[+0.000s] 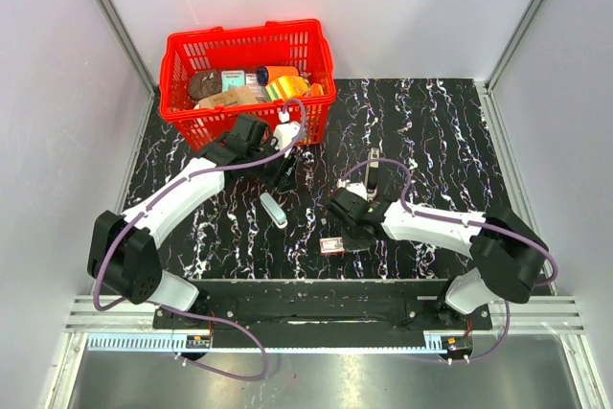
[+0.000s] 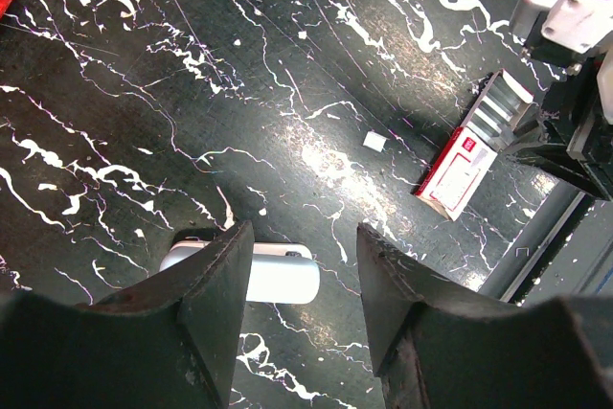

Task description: Unload the staples from the stapler

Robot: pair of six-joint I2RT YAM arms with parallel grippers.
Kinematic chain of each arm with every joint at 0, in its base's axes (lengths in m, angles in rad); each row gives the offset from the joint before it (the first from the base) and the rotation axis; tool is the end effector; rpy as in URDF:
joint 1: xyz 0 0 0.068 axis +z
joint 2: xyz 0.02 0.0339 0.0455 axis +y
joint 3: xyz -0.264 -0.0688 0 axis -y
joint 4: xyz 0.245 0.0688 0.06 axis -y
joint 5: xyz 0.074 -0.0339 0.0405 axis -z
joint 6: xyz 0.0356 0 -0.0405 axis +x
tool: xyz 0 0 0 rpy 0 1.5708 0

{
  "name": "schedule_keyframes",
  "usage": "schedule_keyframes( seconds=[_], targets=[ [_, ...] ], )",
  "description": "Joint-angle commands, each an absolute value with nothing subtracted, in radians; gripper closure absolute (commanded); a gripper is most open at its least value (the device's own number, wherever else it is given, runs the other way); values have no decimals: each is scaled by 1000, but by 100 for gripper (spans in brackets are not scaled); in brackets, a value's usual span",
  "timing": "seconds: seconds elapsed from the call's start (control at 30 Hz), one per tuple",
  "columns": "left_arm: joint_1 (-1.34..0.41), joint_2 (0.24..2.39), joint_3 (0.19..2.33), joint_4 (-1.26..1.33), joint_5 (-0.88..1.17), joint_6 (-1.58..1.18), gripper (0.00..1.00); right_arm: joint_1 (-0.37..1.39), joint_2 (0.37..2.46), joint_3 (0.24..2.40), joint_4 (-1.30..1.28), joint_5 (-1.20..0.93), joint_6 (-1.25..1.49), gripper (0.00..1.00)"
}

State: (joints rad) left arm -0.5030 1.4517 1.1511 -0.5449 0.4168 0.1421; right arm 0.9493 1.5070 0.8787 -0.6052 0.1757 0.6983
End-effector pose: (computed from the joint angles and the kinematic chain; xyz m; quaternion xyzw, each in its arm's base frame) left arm 0.2656 -0.1626 0.2807 0.3596 0.8443 -0.2526 0.3067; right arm 0.1639 0.2181 0.1786 -0.1083 0.9761 0.0639 0.1771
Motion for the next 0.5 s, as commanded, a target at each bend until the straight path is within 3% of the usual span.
schedule_keyframes(
  seconds=[0.0, 0.47],
  targets=[
    [-508, 1405, 1152, -535, 414, 155, 49, 942, 1523, 910, -612, 207, 684, 94],
    [-509, 1402, 1149, -537, 419, 158, 49, 923, 1534, 911, -603, 209, 666, 93]
  ],
)
